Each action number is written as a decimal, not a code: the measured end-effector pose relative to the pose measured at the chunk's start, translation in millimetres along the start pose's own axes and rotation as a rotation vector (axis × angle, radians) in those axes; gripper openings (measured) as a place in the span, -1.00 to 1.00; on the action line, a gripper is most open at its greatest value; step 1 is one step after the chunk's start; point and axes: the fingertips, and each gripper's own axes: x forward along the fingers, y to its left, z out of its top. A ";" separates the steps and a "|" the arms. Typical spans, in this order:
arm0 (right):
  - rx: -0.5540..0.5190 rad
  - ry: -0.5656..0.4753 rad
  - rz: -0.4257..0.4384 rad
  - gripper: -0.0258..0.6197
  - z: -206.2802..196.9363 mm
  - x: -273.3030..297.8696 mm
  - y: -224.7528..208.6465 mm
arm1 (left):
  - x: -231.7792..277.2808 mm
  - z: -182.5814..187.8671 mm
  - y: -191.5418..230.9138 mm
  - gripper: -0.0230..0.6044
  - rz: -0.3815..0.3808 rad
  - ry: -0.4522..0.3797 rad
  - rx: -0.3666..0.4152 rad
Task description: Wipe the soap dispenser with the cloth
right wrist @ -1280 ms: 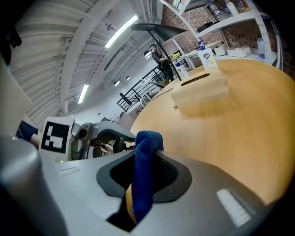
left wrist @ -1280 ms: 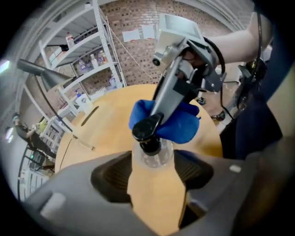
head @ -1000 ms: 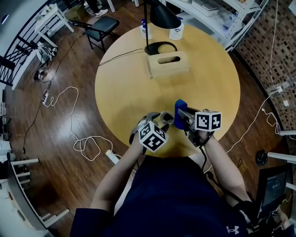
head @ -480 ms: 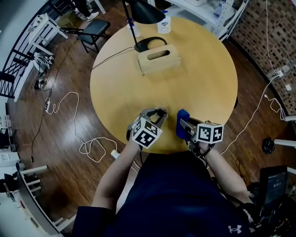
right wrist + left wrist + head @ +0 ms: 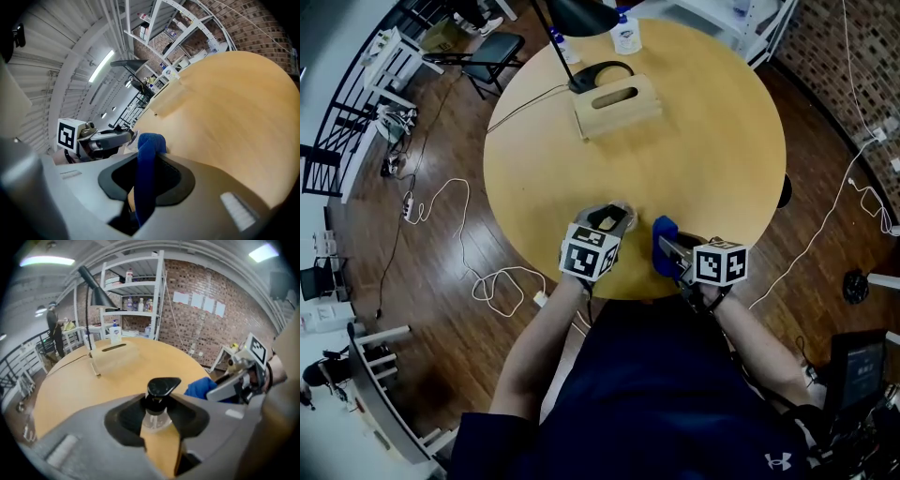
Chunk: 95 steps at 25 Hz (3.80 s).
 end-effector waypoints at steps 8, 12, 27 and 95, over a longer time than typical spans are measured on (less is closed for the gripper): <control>-0.070 0.059 0.024 -0.67 -5.2 -5.0 7.4 | -39.4 -27.4 42.9 -0.49 0.002 -0.283 -0.600; -0.142 0.089 0.021 -0.67 -1.2 13.7 20.1 | -52.1 -66.2 58.7 -0.49 -0.086 -0.369 -0.798; -0.614 0.262 0.136 -0.67 -28.9 116.7 133.9 | -62.0 -103.1 69.7 -0.51 -0.202 -0.369 -0.788; -0.516 0.435 0.148 -0.67 -42.3 97.7 107.1 | -59.3 -119.6 7.8 -0.50 -0.097 0.036 0.581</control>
